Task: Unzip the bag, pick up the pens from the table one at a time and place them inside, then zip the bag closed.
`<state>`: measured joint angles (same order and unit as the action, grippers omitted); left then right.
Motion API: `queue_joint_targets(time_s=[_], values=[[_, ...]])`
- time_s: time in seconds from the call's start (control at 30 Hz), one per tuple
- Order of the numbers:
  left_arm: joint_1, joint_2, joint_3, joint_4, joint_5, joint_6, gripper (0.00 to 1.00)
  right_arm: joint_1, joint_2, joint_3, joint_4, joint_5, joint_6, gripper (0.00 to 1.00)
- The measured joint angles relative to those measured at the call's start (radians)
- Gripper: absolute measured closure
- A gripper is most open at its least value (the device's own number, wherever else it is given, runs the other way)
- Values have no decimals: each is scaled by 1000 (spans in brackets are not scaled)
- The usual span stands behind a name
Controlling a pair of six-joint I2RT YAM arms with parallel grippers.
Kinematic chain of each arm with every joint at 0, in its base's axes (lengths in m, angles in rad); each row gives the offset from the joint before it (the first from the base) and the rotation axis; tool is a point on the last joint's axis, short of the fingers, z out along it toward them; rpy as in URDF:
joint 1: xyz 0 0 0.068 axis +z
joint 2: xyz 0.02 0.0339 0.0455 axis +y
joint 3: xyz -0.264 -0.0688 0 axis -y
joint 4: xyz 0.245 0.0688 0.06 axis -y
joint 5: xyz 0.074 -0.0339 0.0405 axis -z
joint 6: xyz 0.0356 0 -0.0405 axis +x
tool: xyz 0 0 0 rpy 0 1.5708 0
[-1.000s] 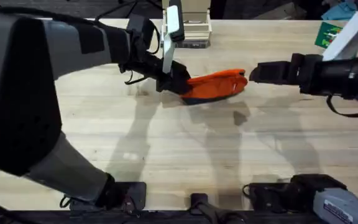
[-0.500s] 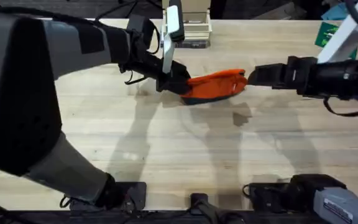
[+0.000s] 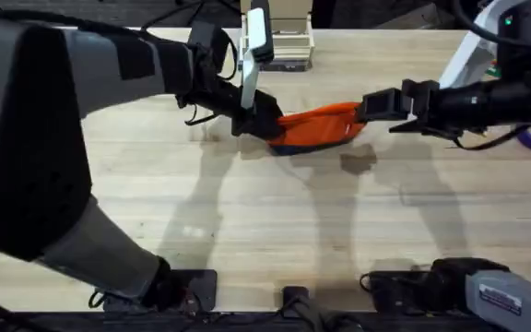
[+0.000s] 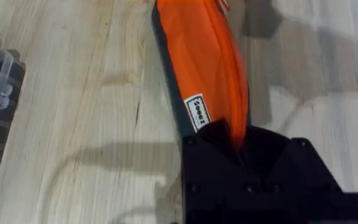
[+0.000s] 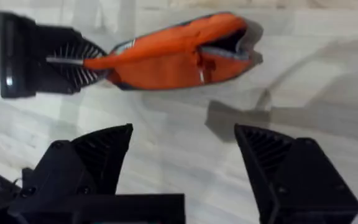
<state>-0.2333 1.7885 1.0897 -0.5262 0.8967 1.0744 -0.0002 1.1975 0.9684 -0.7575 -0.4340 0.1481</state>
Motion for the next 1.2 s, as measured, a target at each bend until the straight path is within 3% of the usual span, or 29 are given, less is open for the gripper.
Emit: queue_joint_targets(time_s=[0.4,0.8,1.2], values=[[0,0,0,0,0,0,957,43,109,0,70,11,29,4],[0,0,0,0,0,0,957,215,206,0,218,234,71,4],[0,0,0,0,0,0,956,238,263,0,253,343,119,3]])
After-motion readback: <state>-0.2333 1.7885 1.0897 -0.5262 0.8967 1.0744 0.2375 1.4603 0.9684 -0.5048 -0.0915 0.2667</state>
